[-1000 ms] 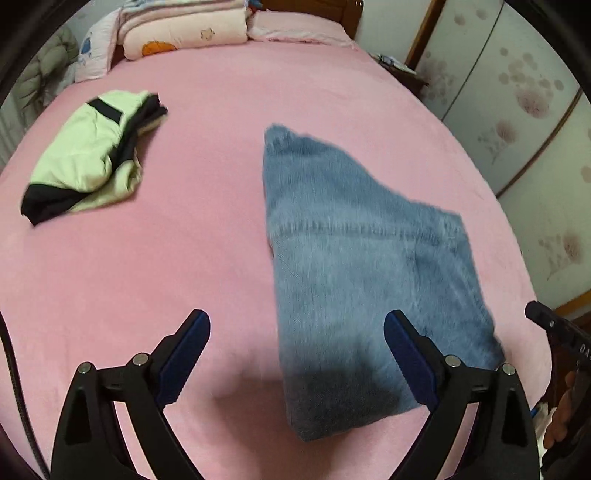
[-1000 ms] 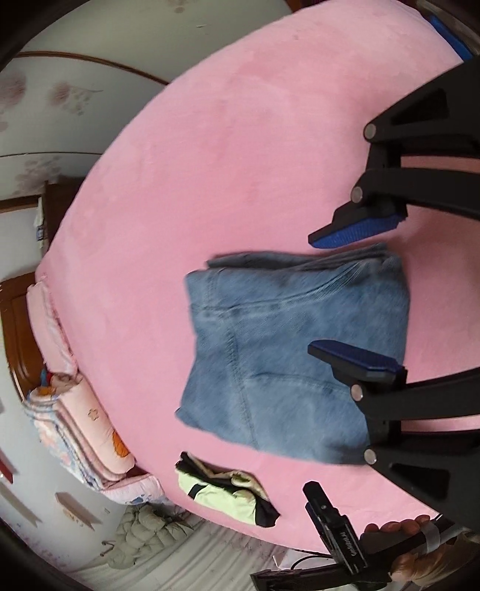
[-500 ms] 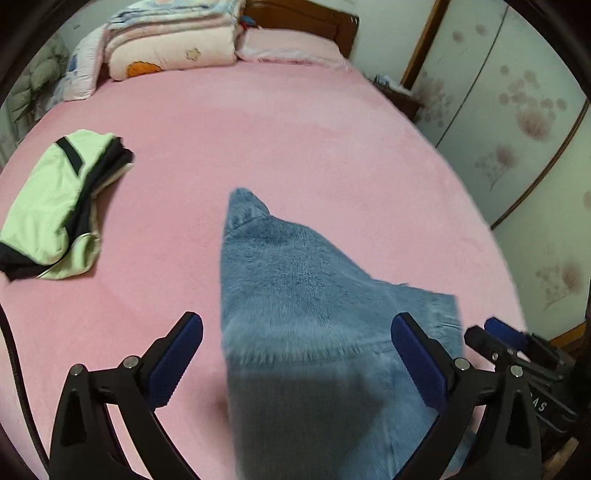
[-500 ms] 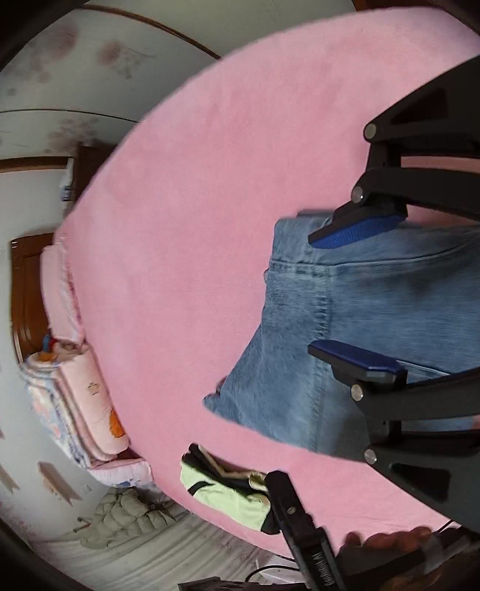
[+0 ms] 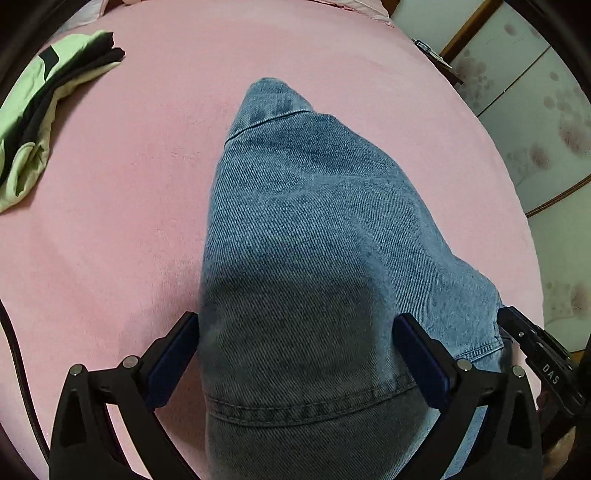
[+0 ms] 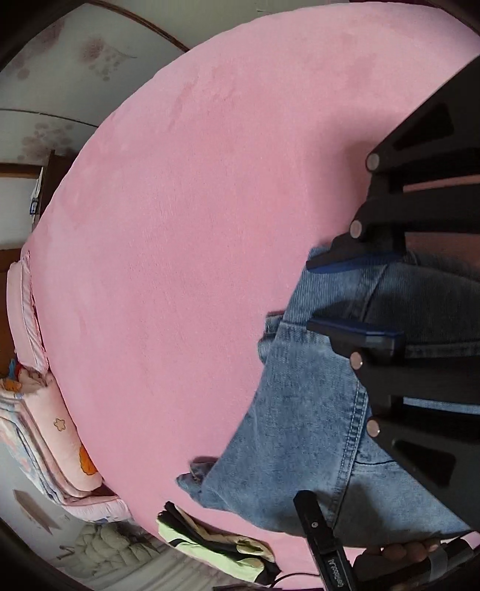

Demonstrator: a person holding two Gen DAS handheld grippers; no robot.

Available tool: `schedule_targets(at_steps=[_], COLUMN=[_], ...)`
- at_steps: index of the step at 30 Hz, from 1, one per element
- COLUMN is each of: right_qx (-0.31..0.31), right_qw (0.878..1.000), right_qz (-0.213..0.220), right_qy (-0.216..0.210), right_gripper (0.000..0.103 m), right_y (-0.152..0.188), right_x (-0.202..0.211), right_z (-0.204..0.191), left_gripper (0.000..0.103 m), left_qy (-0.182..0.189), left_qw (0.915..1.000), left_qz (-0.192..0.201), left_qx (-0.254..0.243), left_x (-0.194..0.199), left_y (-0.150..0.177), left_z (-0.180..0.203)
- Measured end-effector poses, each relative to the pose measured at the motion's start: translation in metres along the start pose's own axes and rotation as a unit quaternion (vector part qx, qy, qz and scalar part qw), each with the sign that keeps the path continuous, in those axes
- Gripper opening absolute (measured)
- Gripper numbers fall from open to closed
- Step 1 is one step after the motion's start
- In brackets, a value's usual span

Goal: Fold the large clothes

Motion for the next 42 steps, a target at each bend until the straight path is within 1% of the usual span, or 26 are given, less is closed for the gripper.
schedule_targets(at_steps=[2,3,5,8,9,11,12,13,17,18,19,21,24,27,30,36,39,42], right_qx=[0.005,0.019,0.03,0.022,0.018,0.007,0.001,-0.003,-0.015,-0.015,-0.015,-0.014,-0.01,-0.015,-0.024,-0.052,-0.062,-0.074], right_qw=[1.0,1.0,0.999,1.0,1.0,1.0,0.999,0.999,0.998,0.998,0.998,0.998,0.998,0.998,0.998,0.995,0.993,0.99], right_qz=[0.006,0.009,0.012,0.017,0.018,0.019,0.02,0.02,0.031,0.033,0.033,0.034,0.03,0.019,0.003,-0.056,-0.072,-0.085], right_qy=[0.001,0.008,0.015,0.007,0.0,-0.021,-0.026,-0.028,-0.049,-0.052,-0.056,-0.06,-0.058,-0.059,-0.055,-0.064,-0.071,-0.089], right_gripper=[0.023,0.025,0.026,0.027,0.028,0.037,0.044,0.047,0.048,0.049,0.053,0.058,0.059,0.06,0.062,0.063,0.063,0.063], right_y=[-0.002,-0.003,-0.005,-0.007,-0.007,-0.007,-0.007,-0.008,-0.007,-0.007,-0.004,0.002,0.009,0.02,0.034,0.068,0.077,0.082], right_x=[0.008,0.014,0.022,0.042,0.049,0.066,0.074,0.079,0.11,0.117,0.122,0.133,0.139,0.139,0.128,0.086,0.07,0.056], right_z=[-0.003,-0.006,-0.009,-0.01,-0.011,-0.013,-0.013,-0.015,-0.021,-0.022,-0.025,-0.026,-0.024,-0.021,-0.012,0.003,0.007,0.01], left_gripper=[0.103,0.103,0.103,0.103,0.103,0.103,0.103,0.103,0.103,0.103,0.103,0.103,0.103,0.103,0.103,0.103,0.103,0.103], left_qy=[-0.004,-0.009,-0.029,-0.048,-0.052,-0.067,-0.068,-0.066,-0.053,-0.05,-0.044,-0.039,-0.024,-0.013,-0.018,-0.012,-0.009,0.009], left_qw=[0.9999,0.9998,0.9989,0.9973,0.997,0.9952,0.9949,0.9948,0.9945,0.9944,0.9944,0.9944,0.9955,0.9961,0.9961,0.997,0.9975,0.9976], left_qz=[0.005,0.007,0.016,0.021,0.022,0.027,0.028,0.03,0.043,0.045,0.047,0.045,0.04,0.04,0.035,-0.012,-0.026,-0.045], left_qx=[-0.008,-0.014,-0.034,-0.051,-0.054,-0.066,-0.07,-0.072,-0.079,-0.081,-0.084,-0.087,-0.083,-0.077,-0.079,-0.076,-0.065,-0.051], left_x=[0.004,0.006,0.014,0.03,0.034,0.049,0.056,0.065,0.102,0.108,0.114,0.123,0.135,0.139,0.129,0.094,0.081,0.066], left_y=[-0.001,-0.002,-0.004,-0.002,-0.002,-0.001,-0.002,0.003,0.004,0.001,0.002,0.005,0.01,0.021,0.033,0.06,0.068,0.074], left_z=[0.001,0.001,0.003,0.008,0.009,0.011,0.013,0.018,0.025,0.029,0.031,0.036,0.037,0.04,0.037,0.028,0.024,0.023])
Point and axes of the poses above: each gripper's, at about its wrist camera, not at the fingertips, and x roughly against the way its jaws point, z to its right, y to its underside, the point moved 7 cm from there along -x, roughly the way its jaws point, and after that the axes turned 6 degrees about z, right-handed, at the moved point
